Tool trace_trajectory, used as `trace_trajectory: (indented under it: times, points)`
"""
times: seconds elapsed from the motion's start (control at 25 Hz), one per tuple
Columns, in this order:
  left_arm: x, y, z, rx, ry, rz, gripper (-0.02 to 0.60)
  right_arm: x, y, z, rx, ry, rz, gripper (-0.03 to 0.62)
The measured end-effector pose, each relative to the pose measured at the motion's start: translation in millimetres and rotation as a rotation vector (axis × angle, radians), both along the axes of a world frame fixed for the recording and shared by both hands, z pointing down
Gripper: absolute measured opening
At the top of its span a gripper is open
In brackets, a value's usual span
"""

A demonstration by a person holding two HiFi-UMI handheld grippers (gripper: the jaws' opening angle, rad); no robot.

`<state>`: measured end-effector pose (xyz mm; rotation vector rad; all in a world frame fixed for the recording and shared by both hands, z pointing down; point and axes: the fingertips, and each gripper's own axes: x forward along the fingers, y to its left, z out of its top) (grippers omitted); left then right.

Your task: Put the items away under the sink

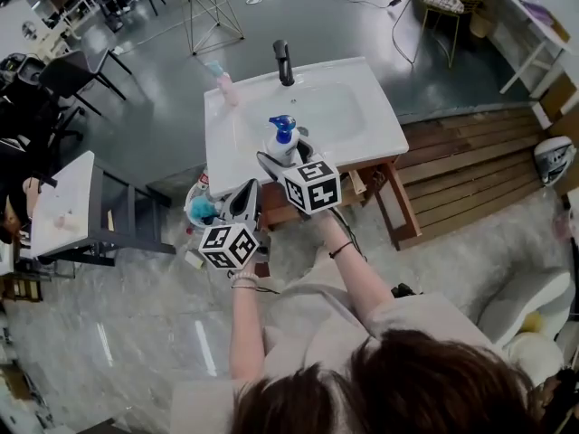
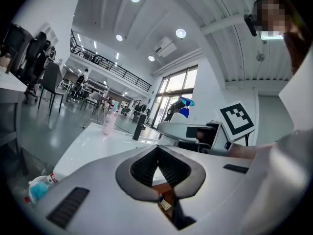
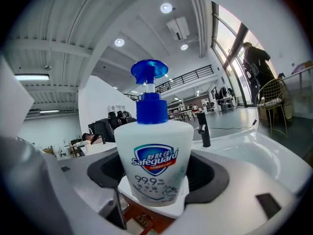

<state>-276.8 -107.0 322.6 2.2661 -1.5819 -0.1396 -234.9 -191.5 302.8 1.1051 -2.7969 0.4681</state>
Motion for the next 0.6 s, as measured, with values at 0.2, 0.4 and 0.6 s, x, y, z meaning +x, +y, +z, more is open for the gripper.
trace_trajectory:
  times: [0.2, 0.4, 0.6]
  points:
    - [12.0, -2.6, -7.3, 0.013, -0.016, 0.021, 0.000, 15.9, -1.2, -6.5, 0.014, -0.002, 0.015, 0.367]
    - [25.3, -6.2, -13.7, 0.020, -0.043, 0.031, 0.000, 37.9, 1.0, -5.2, 0.011, -0.016, 0.031, 0.367]
    - [53.7, -4.0, -10.7, 0.004, -0.052, 0.044, 0.000, 68.0, 3.2, 2.0, -0.012, -0.011, 0.046, 0.367]
